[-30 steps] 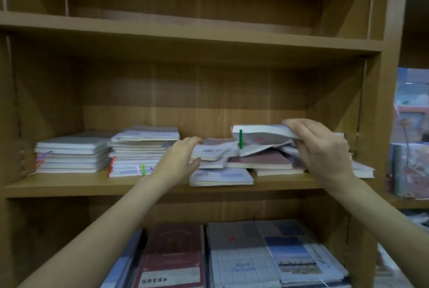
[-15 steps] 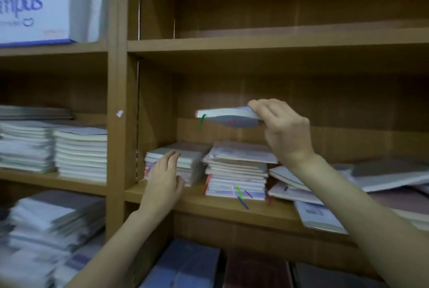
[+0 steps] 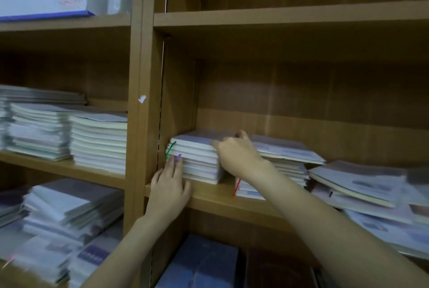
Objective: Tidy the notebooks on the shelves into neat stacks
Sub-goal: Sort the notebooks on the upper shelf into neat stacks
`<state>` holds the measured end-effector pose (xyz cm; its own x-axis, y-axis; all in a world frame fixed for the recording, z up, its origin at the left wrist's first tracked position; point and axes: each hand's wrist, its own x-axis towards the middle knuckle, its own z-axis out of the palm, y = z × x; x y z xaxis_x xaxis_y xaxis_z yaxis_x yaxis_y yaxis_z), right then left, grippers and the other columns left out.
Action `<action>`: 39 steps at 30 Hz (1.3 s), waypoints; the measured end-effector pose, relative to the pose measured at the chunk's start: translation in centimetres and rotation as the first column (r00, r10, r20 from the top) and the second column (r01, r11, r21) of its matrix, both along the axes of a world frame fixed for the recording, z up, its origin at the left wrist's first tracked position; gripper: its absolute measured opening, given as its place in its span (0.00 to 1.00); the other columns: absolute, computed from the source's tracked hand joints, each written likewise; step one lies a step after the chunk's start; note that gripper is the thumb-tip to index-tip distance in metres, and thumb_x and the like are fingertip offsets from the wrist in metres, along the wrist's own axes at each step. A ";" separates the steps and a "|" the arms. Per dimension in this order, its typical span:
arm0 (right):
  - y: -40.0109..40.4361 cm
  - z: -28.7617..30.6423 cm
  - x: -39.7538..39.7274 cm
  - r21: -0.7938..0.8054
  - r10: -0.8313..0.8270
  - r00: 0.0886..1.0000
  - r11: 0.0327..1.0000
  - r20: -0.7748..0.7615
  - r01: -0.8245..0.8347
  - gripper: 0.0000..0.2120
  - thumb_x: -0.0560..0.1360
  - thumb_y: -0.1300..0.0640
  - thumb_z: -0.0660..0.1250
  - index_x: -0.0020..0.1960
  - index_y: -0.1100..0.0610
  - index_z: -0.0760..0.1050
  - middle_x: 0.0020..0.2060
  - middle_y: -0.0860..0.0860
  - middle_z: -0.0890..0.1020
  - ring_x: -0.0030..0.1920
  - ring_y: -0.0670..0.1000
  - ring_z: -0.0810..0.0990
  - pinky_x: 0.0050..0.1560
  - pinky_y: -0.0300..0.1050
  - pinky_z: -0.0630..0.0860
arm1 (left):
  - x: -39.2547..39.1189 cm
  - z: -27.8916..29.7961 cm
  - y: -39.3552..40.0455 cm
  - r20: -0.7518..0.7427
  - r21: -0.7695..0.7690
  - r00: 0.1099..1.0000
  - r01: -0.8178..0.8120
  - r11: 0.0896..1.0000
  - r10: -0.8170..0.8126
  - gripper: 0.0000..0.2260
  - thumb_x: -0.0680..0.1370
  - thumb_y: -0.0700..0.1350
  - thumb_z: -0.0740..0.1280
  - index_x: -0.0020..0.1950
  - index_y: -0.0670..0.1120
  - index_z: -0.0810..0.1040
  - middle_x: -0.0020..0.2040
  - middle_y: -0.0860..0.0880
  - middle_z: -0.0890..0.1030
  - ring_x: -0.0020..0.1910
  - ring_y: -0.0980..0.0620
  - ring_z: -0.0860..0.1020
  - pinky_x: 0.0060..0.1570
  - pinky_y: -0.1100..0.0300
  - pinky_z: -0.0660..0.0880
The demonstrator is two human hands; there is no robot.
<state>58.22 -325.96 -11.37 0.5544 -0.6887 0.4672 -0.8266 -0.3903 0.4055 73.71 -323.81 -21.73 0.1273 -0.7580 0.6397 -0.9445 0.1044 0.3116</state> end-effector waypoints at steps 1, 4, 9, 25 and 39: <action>0.2 0.2 -0.5 -0.023 0.006 1.000 1.000 0.030 -0.005 0.19 0.76 0.64 0.56 0.67 0.57 0.66 0.57 0.57 0.77 0.61 0.58 0.74 0.71 0.61 0.50 | 0.0 0.0 0.2 -0.026 -0.023 0.999 0.021 1.000 -0.022 0.28 0.79 0.53 0.50 0.77 0.45 0.50 0.77 0.45 0.54 0.75 0.50 0.54 0.71 0.56 0.50; 1.1 0.7 -3.4 -0.112 -0.019 0.985 0.993 0.171 0.039 0.17 0.78 0.57 0.58 0.66 0.53 0.68 0.62 0.53 0.75 0.66 0.55 0.67 0.72 0.58 0.48 | -0.2 0.5 0.9 -0.091 -0.125 0.993 0.064 0.990 -0.075 0.26 0.78 0.41 0.62 0.74 0.42 0.58 0.74 0.43 0.60 0.71 0.46 0.61 0.69 0.52 0.56; 3.4 0.7 -11.7 -0.125 -0.073 0.898 0.982 0.435 0.141 0.16 0.78 0.55 0.59 0.65 0.53 0.71 0.65 0.50 0.74 0.68 0.55 0.64 0.71 0.54 0.50 | -3.8 2.9 1.4 -0.065 -0.341 0.976 0.173 0.924 -0.207 0.20 0.74 0.34 0.64 0.66 0.40 0.70 0.65 0.42 0.70 0.66 0.44 0.67 0.65 0.52 0.63; 7.6 -2.7 -42.5 0.139 -0.715 0.698 0.696 0.042 0.704 0.30 0.77 0.57 0.62 0.75 0.51 0.53 0.76 0.55 0.52 0.75 0.58 0.53 0.71 0.56 0.55 | -26.8 3.3 0.2 0.250 -0.321 0.729 0.683 0.656 -0.637 0.19 0.70 0.42 0.54 0.56 0.42 0.77 0.54 0.45 0.78 0.56 0.49 0.70 0.55 0.56 0.65; 2.9 -3.1 -40.0 -0.171 -0.536 0.836 0.840 -0.119 0.514 0.17 0.78 0.63 0.54 0.65 0.53 0.68 0.57 0.50 0.77 0.59 0.53 0.75 0.50 0.44 0.71 | -28.2 5.3 -0.6 0.073 0.199 0.681 0.706 0.680 -0.728 0.18 0.79 0.42 0.61 0.68 0.50 0.71 0.68 0.54 0.71 0.67 0.56 0.68 0.57 0.70 0.62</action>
<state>18.26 -323.09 -14.48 0.1988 -0.8375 0.5090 -0.8143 0.1479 0.5613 45.46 -324.39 -16.43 -0.5727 -0.6618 0.4839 -0.6303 0.7328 0.2562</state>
